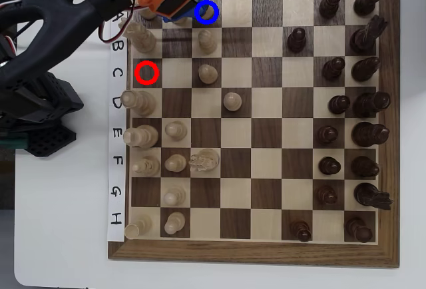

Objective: Move the piece to destination

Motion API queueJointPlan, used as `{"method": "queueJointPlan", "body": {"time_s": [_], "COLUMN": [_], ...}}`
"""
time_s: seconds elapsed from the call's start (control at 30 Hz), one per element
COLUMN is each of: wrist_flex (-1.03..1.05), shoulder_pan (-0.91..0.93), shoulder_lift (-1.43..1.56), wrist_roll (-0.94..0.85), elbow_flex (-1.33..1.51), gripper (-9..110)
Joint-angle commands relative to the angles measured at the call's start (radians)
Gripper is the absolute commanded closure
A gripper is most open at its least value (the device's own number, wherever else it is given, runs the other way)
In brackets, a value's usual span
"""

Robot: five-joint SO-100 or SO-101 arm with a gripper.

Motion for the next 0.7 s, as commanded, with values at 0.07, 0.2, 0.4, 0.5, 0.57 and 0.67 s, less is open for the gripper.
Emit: {"method": "queueJointPlan", "body": {"time_s": [0.07,0.2,0.4,0.5,0.57,0.67], "wrist_flex": [-0.052,-0.054,-0.066,-0.072,-0.077,-0.077], "shoulder_pan": [-0.029,-0.034,-0.035,-0.031,-0.026,-0.021], "shoulder_lift": [0.227,0.232,0.241,0.249,0.256,0.267], "wrist_roll": [0.36,0.368,0.368,0.36,0.354,0.345], "elbow_flex": [-0.103,-0.117,-0.118,-0.124,-0.129,-0.144], "gripper": [88,88,87,87,87,87]}}
